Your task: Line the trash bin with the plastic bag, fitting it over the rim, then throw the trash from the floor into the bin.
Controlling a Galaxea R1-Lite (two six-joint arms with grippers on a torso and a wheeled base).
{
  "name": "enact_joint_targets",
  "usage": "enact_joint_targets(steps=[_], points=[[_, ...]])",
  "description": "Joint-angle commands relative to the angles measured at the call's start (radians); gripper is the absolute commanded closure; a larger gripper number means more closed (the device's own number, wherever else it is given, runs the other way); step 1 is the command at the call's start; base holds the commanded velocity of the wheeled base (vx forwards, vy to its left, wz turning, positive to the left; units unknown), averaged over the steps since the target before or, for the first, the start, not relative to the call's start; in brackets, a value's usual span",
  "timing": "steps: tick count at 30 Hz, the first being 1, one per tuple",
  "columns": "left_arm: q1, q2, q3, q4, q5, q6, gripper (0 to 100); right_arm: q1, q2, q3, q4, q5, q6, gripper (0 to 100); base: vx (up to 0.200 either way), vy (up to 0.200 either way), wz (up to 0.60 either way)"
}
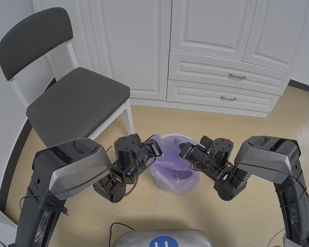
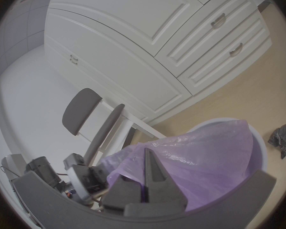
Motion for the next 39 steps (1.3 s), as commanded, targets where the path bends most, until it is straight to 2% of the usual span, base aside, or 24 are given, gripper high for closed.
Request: enact_joint_targets(steps=[1,8,16,24,31,39], points=[[-0.001,0.010,-0.003,-0.001,-0.001,0.001,100,-0.027,0.074,-0.030,-0.018,0.009,0.002,100,0.000,0.000,0.00],[-0.007,0.027,-0.009,-0.001,-0.001,0.001,100,-0.030,0.102,-0.053,0.019,0.011,0.002,100,0.000,0.000,0.00],[-0.021,0.042,-0.009,-0.001,-0.001,0.001,100,0.032,0.114,-0.049,0.023,0.011,0.003,100,0.000,0.000,0.00],[-0.025,0.048,-0.011,-0.015,-0.001,0.003,100,0.055,0.125,-0.076,0.058,0.011,0.003,100,0.000,0.000,0.00],[-0.030,0.054,-0.017,-0.015,0.001,0.003,100,-0.005,0.125,-0.173,0.201,0.000,0.017,100,0.000,0.000,0.00],[-0.025,0.067,-0.024,-0.016,-0.001,0.007,100,-0.071,0.119,-0.211,0.238,-0.014,0.018,100,0.000,0.000,0.00]])
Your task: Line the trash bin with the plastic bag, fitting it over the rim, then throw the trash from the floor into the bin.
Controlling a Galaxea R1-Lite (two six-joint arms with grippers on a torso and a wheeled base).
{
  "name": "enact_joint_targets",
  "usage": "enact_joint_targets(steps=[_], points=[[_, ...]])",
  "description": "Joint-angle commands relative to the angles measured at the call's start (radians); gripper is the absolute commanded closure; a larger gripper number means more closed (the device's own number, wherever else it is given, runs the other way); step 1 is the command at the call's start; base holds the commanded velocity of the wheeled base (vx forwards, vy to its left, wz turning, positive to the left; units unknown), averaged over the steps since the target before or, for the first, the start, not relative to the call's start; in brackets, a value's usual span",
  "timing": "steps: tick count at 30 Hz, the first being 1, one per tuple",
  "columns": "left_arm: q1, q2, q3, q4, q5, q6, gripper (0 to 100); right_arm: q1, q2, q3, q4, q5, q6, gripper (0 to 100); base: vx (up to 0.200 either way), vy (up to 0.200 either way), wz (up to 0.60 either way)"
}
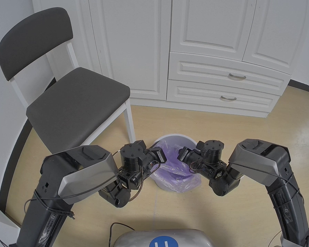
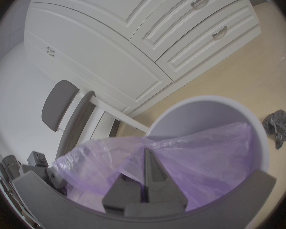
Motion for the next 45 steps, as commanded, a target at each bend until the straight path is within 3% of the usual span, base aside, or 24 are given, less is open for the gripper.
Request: enact_joint_targets(steps=[1,6,20,29,41,43,44,45], points=[[0.004,0.016,-0.012,-0.001,-0.001,0.001,100,-0.035,-0.007,-0.013,0.000,-0.009,0.000,100,0.000,0.000,0.00],[0.003,0.032,-0.061,0.015,-0.010,0.003,100,-0.044,-0.041,0.004,0.000,-0.030,-0.021,100,0.000,0.000,0.00],[-0.033,0.093,-0.403,0.357,-0.024,0.043,100,-0.112,-0.196,0.125,0.055,-0.030,-0.288,100,0.000,0.000,0.00],[-0.057,0.170,-0.529,0.444,-0.021,0.041,100,-0.110,-0.218,0.180,0.169,-0.029,-0.409,100,0.000,0.000,0.00],[-0.005,0.196,-0.511,0.438,0.011,0.035,100,-0.055,-0.146,0.127,0.219,-0.021,-0.392,100,0.000,0.000,0.00],[0.004,0.145,-0.431,0.420,0.034,0.034,100,-0.018,-0.103,0.051,0.215,-0.026,-0.309,100,0.000,0.000,0.00],[0.004,0.145,-0.431,0.420,0.034,0.034,100,-0.018,-0.103,0.051,0.215,-0.026,-0.309,100,0.000,0.000,0.00],[0.004,0.110,-0.368,0.389,0.036,0.032,100,0.008,-0.093,0.013,0.221,-0.027,-0.234,100,0.000,0.000,0.00]])
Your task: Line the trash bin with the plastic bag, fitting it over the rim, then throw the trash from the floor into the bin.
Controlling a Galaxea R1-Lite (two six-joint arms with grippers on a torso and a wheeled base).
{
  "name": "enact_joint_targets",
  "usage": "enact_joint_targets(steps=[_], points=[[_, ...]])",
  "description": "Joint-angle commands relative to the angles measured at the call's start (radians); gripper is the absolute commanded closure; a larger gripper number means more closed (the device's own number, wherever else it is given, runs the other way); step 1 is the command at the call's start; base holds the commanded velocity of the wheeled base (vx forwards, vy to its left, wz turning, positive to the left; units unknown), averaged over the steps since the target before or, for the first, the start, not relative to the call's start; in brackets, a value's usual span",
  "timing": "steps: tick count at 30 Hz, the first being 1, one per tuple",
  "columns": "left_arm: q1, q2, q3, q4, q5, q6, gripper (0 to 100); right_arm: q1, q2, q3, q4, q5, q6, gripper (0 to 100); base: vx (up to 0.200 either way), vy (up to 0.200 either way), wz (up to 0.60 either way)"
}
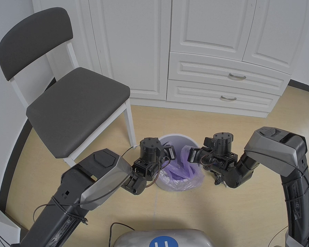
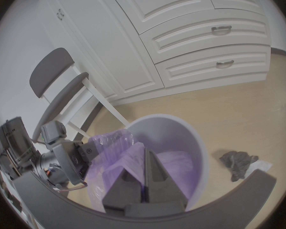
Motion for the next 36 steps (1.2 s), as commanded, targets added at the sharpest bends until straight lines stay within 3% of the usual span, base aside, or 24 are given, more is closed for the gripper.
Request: enact_joint_targets(steps=[1,3,9,20,24,25,26,28,32,36], points=[[0.014,-0.110,0.184,-0.082,0.018,-0.005,100,0.076,0.063,-0.123,0.010,0.003,0.184,100,0.000,0.000,0.00],[0.009,-0.141,0.261,-0.147,0.016,-0.005,100,0.087,0.068,-0.143,0.030,0.011,0.239,100,0.000,0.000,0.00],[-0.006,-0.178,0.342,-0.208,0.016,-0.005,100,0.076,0.092,-0.232,0.148,0.021,0.251,100,0.000,0.000,0.00],[0.000,-0.113,0.229,-0.184,0.003,-0.002,100,0.029,0.109,-0.273,0.181,0.008,0.248,100,0.000,0.000,0.00],[0.023,-0.089,0.160,-0.092,0.003,-0.002,100,-0.005,0.073,-0.242,0.179,-0.071,0.096,100,0.000,0.000,0.00],[0.023,-0.089,0.160,-0.092,0.003,-0.002,100,-0.005,0.073,-0.242,0.179,-0.071,0.096,100,0.000,0.000,0.00],[0.031,-0.093,0.171,-0.075,0.006,0.000,100,-0.029,0.048,-0.207,0.168,-0.103,-0.013,100,0.000,0.000,0.00],[0.048,-0.103,0.189,-0.075,0.006,0.004,100,-0.052,0.007,-0.163,0.162,-0.104,-0.076,100,0.000,0.000,0.00],[0.075,-0.135,0.238,-0.087,0.006,0.004,100,-0.098,-0.035,-0.120,0.159,-0.098,-0.119,100,0.000,0.000,0.00],[0.079,-0.169,0.312,-0.102,0.010,-0.002,100,-0.158,-0.044,-0.080,0.158,-0.104,-0.252,100,0.000,0.000,0.00]])
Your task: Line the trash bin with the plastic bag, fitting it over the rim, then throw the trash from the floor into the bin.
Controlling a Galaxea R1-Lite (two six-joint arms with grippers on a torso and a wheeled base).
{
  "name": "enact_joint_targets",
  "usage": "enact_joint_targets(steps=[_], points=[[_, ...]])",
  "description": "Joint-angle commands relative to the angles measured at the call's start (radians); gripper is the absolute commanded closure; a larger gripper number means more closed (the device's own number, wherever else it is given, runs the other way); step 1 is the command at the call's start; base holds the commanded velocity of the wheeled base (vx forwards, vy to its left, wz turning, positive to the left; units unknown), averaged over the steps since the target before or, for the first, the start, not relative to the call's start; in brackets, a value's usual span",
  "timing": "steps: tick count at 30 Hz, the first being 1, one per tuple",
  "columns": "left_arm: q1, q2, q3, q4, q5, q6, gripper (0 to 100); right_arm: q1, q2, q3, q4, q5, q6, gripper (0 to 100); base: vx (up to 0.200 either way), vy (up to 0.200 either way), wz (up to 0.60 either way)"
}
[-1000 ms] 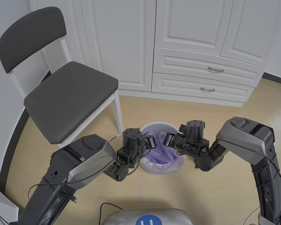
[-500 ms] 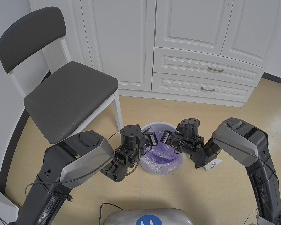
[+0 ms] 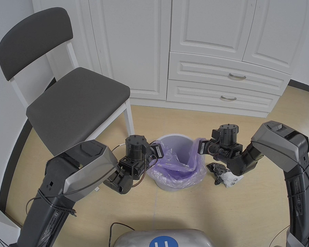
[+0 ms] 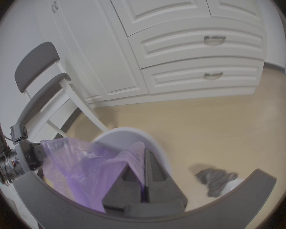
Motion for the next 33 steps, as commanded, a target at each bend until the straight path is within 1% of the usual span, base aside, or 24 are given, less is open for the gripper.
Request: enact_joint_targets(steps=[1,2,4,9,11,13,15,16,18,21,22,23,24,29,33], points=[[0.019,-0.050,0.085,-0.019,0.006,-0.004,100,-0.085,-0.059,0.078,-0.009,-0.009,-0.122,100,0.000,0.000,0.00],[0.022,-0.052,0.092,-0.028,0.008,-0.002,100,-0.100,-0.068,0.107,-0.018,-0.008,-0.164,100,0.000,0.000,0.00],[0.028,-0.067,0.112,-0.047,0.011,-0.002,100,-0.111,-0.099,0.165,-0.043,0.003,-0.214,100,0.000,0.000,0.00],[0.041,-0.107,0.166,-0.065,0.010,0.002,100,-0.111,-0.134,0.240,-0.071,0.009,-0.270,100,0.000,0.000,0.00],[0.041,-0.116,0.175,-0.065,0.011,0.007,100,-0.113,-0.151,0.274,-0.071,0.007,-0.305,100,0.000,0.000,0.00],[0.044,-0.136,0.191,-0.061,0.008,0.013,100,-0.122,-0.168,0.317,-0.074,0.007,-0.363,100,0.000,0.000,0.00],[0.045,-0.160,0.215,-0.053,0.000,0.036,100,-0.136,-0.174,0.345,-0.074,0.007,-0.422,100,0.000,0.000,0.00],[0.047,-0.164,0.220,-0.053,0.000,0.041,100,-0.139,-0.174,0.348,-0.074,0.007,-0.431,100,0.000,0.000,0.00],[0.048,-0.179,0.258,-0.053,-0.001,0.088,100,-0.157,-0.172,0.374,-0.075,0.009,-0.498,100,0.000,0.000,0.00],[0.056,-0.180,0.284,-0.054,-0.003,0.150,100,-0.166,-0.166,0.383,-0.075,0.009,-0.524,100,0.000,0.000,0.00],[0.058,-0.180,0.286,-0.054,-0.003,0.153,100,-0.166,-0.166,0.383,-0.074,0.009,-0.526,100,0.000,0.000,0.00],[0.064,-0.177,0.290,-0.053,-0.004,0.182,100,-0.171,-0.162,0.383,-0.074,0.009,-0.527,100,0.000,0.000,0.00],[0.064,-0.173,0.292,-0.050,-0.009,0.191,100,-0.173,-0.159,0.383,-0.074,0.007,-0.529,100,0.000,0.000,0.00],[0.073,-0.147,0.275,-0.033,-0.012,0.197,100,-0.205,-0.113,0.362,-0.074,0.007,-0.572,100,0.000,0.000,0.00],[0.081,-0.128,0.243,-0.004,-0.012,0.194,100,-0.222,-0.074,0.328,-0.071,0.003,-0.576,100,0.000,0.000,0.00]])
